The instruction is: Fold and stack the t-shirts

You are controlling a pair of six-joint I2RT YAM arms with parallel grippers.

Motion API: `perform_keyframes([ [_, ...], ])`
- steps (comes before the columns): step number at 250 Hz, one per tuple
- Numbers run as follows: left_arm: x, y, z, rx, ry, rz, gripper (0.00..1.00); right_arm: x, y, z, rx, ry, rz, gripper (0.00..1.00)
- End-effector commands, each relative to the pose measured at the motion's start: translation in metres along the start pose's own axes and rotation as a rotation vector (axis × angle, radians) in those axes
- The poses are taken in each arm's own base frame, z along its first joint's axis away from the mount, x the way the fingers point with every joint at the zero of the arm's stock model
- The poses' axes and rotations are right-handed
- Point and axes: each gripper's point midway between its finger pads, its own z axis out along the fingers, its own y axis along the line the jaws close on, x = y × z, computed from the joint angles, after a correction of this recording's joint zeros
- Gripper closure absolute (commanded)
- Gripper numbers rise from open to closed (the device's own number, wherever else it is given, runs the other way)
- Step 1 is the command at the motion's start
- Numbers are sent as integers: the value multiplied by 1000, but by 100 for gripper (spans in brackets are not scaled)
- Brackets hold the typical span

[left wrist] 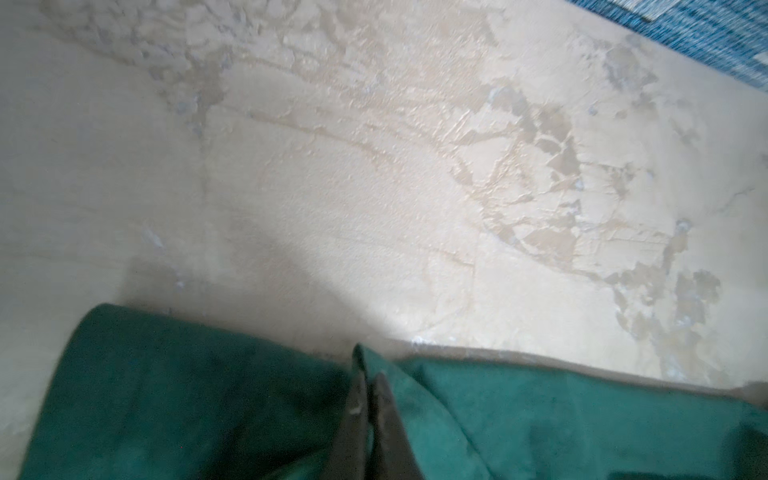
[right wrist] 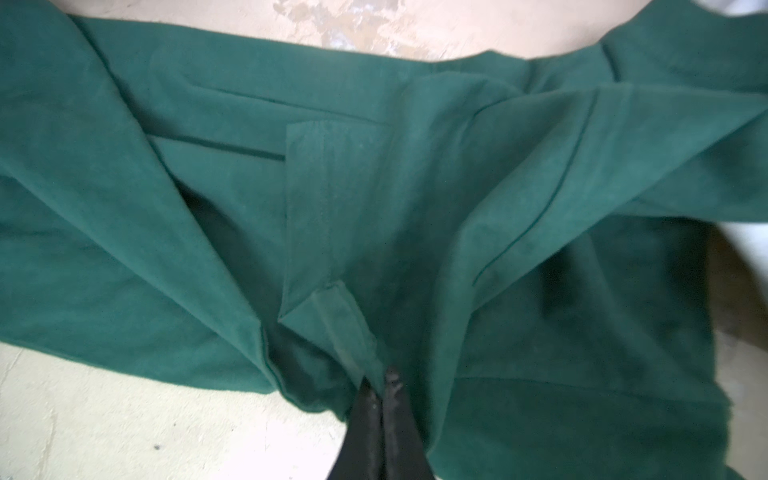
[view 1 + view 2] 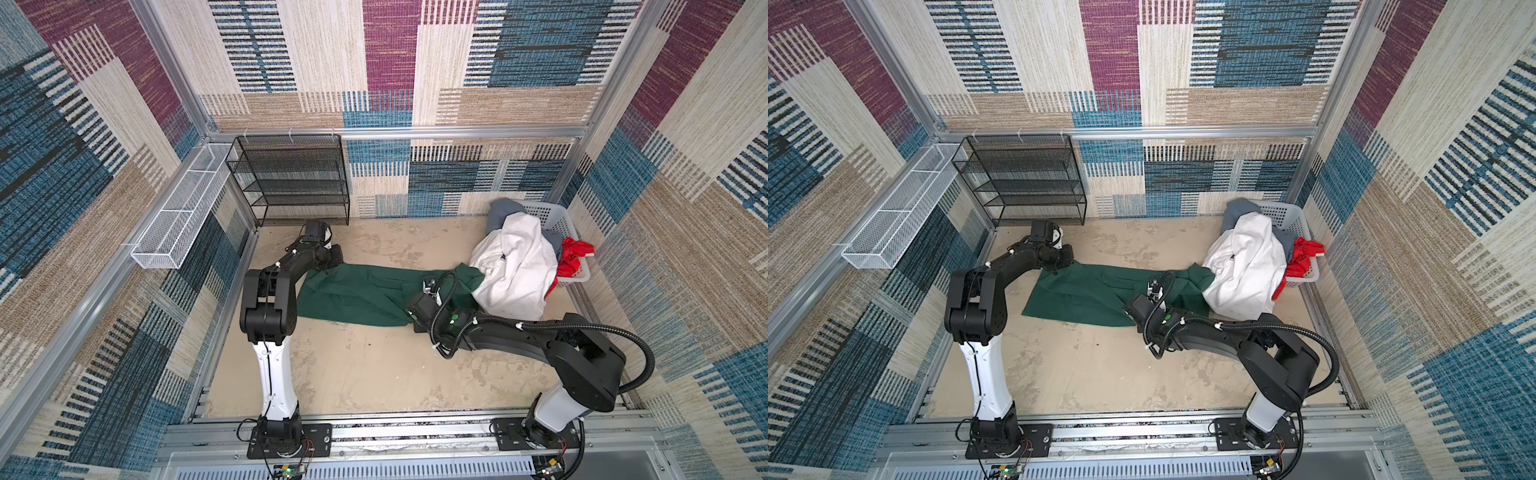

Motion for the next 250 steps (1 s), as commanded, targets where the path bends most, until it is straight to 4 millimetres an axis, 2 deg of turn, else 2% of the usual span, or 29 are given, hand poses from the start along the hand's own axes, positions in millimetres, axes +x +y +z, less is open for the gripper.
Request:
perform_keyframes([
  [1, -7, 1, -11, -16, -29, 21, 100, -18, -13, -8, 84, -58, -19, 100],
  [42, -17, -3, -42, -15, -107, 11, 100, -47, -20, -22, 118, -108, 1, 100],
  [73, -25, 4, -79, -70, -213, -26, 100, -78, -36, -33, 131, -153, 88, 100],
  [109, -36, 16, -131, -132, -386, -85, 100, -129, -52, -39, 75, -242, 202, 100],
  [148, -54, 19, -173, -173, -509, -84, 100, -189, -53, -42, 35, -363, 187, 100],
  [169, -67, 17, -180, -175, -524, -75, 100, -216, -54, -32, 39, -388, 161, 100],
  [196, -87, 13, -180, -167, -553, -64, 100, -244, -54, -11, 69, -412, 116, 100],
  [250, -124, 9, -152, -188, -548, -20, 100, -289, -58, 45, 202, -429, 31, 100],
])
